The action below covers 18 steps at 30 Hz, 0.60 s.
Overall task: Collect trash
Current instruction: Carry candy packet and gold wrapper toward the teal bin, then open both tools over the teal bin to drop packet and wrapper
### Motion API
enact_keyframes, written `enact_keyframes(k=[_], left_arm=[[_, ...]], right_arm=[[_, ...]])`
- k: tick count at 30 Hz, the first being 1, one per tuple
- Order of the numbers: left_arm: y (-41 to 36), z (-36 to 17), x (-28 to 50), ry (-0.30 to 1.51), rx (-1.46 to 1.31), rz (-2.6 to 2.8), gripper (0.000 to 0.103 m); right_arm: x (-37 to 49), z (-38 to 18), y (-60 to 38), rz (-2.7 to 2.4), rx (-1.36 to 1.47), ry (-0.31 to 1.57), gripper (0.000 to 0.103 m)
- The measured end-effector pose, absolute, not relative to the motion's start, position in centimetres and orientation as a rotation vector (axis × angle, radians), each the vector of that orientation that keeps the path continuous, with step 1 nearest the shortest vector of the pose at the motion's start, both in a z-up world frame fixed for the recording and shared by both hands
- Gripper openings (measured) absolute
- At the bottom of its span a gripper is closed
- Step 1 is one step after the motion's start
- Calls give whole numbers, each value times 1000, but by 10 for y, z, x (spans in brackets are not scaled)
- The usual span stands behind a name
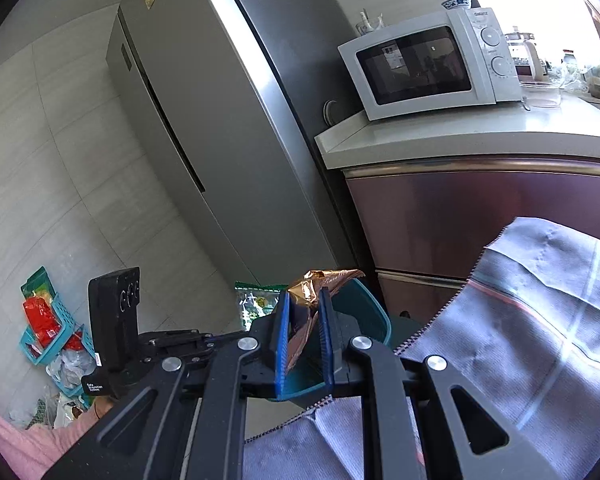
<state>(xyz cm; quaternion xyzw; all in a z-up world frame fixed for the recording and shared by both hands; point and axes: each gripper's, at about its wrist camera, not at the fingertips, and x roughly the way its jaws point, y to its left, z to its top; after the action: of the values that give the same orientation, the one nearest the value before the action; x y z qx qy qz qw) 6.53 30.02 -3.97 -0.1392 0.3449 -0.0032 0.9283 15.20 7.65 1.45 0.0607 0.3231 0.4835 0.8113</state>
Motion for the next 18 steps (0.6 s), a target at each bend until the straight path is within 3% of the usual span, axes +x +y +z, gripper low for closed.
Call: enact_keyframes(k=[18], left_arm=[[321,-84,91,814,-295,53,2]], right_arm=[[189,-44,156,1003,16,885,14]])
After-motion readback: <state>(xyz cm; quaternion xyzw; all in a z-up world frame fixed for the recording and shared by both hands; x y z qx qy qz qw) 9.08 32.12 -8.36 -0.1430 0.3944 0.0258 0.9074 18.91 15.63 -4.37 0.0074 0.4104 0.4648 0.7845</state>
